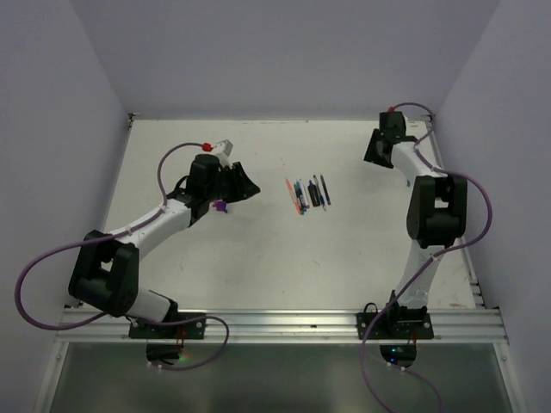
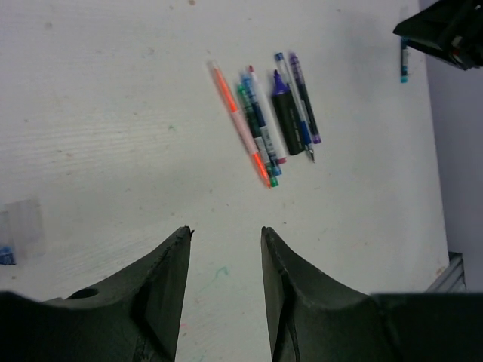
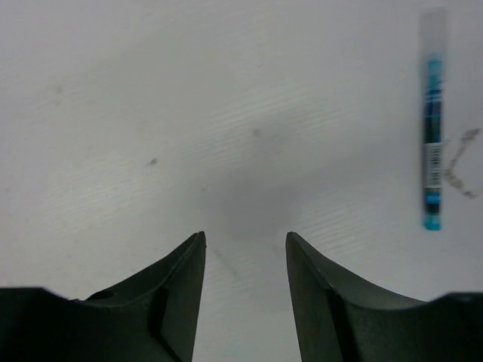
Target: Open the pen caps
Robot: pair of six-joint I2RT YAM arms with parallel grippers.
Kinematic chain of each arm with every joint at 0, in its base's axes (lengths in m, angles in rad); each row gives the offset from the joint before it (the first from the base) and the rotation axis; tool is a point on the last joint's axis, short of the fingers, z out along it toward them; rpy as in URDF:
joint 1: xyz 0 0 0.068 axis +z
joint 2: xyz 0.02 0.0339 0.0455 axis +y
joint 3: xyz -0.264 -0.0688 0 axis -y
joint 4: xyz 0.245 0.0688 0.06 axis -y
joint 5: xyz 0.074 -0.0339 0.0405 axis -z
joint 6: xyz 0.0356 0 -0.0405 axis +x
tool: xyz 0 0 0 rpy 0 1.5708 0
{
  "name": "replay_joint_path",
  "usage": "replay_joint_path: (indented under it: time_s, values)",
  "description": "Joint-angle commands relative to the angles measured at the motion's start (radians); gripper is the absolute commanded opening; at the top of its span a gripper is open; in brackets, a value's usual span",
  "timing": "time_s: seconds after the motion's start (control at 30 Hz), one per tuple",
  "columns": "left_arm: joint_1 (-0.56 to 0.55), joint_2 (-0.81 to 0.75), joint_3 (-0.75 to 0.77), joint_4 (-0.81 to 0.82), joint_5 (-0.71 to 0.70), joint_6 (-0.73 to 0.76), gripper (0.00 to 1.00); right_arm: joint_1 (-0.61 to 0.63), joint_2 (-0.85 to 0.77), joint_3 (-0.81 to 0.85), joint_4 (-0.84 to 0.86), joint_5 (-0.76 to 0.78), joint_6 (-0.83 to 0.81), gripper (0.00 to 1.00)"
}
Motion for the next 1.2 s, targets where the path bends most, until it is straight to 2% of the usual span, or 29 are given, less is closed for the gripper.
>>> replay_joint_path:
  time_s: [0.0, 0.1, 0.2, 0.6, 0.93, 1.17]
  values:
    - [-0.023, -0.037, -0.076, 0.317, 0.099, -0.090, 0.46, -0.106, 0.008, 0.018, 0.066, 0.095, 0.049, 0.52]
    - [-0.051, -0.029, -0.104, 0.368, 0.134, -0.112, 0.46, -0.133, 0.062, 0.046, 0.073, 0.132, 0.003, 0.61]
    - [-0.101, -0.029, -0.133, 0.406, 0.125, -0.115, 0.46, -0.177, 0.102, 0.064, 0.080, 0.129, -0.003, 0.62]
    - [-0.134, 0.067, -0.112, 0.397, 0.156, -0.084, 0.47, -0.249, 0.120, 0.046, 0.060, 0.112, -0.015, 0.61]
    - [-0.140, 0.100, -0.104, 0.391, 0.159, -0.076, 0.47, -0.256, 0.137, 0.060, 0.048, 0.120, -0.023, 0.60]
    - [-0.143, 0.113, -0.104, 0.403, 0.166, -0.078, 0.47, -0.259, 0.085, 0.017, 0.080, 0.151, -0.046, 0.60]
